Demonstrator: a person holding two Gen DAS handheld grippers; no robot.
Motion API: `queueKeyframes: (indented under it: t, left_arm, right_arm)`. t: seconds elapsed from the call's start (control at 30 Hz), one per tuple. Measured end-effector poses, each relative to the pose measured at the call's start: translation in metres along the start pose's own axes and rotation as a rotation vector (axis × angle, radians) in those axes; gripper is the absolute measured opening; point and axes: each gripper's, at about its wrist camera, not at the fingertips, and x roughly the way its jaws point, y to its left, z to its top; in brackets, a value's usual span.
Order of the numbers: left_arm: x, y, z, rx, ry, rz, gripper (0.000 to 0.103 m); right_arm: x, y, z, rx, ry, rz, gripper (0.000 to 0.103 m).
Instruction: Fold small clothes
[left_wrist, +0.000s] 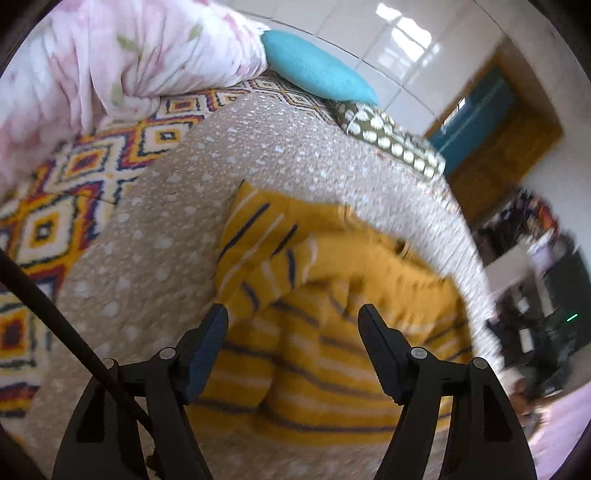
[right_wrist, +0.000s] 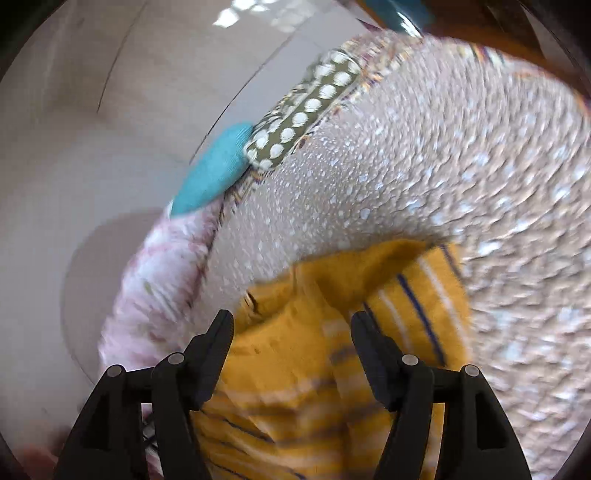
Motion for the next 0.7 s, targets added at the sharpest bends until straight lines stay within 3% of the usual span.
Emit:
queueKeyframes:
  t: [0.03,0.13,0.27,0.33,0.37,0.43,0.5,0.53,0.63,0.7]
  left_arm:
    - [0.000,-0.002,-0.007,0.026,0.000,0.023,0.072]
    - [0.002,-0.008,-0.034,0.100,0.015,0.073,0.072]
    - [0.014,-0.009,-0.060,0.162,0.030,0.138,0.072]
    - [0.018,-0.004,-0.070,0.177,0.023,0.177,0.072]
    - [0.019,-0.002,-0.072,0.181,0.022,0.182,0.072]
    - [0.023,0.003,-0.079,0.193,0.011,0.197,0.075]
    - [0.027,0.009,-0.084,0.185,0.004,0.208,0.084]
    - [0.032,0.015,-0.086,0.167,0.013,0.201,0.085]
    - [0.036,0.023,-0.094,0.148,-0.027,0.171,0.089]
    - [0.036,0.020,-0.098,0.169,-0.045,0.181,0.092]
  right_arm:
    - [-0.009,0.005,-0.011,-0.055,0.003,-0.028,0.068]
    - [-0.023,0.015,-0.048,-0.188,0.043,-0.038,0.045]
    - [-0.028,0.008,-0.097,-0.291,0.111,-0.045,0.042]
    - [-0.022,-0.010,-0.109,-0.297,0.114,-0.153,0.040]
    - [-0.019,-0.022,-0.111,-0.305,0.103,-0.251,0.033]
    - [-0.019,-0.041,-0.112,-0.321,0.083,-0.332,0.022]
    - [-0.025,-0.048,-0.108,-0.313,0.060,-0.418,0.045]
    - [-0.033,-0.049,-0.105,-0.295,0.036,-0.440,0.051]
    - [-0.059,-0.042,-0.095,-0.249,-0.052,-0.392,0.050]
    - [-0.068,-0.027,-0.091,-0.259,-0.091,-0.333,0.042]
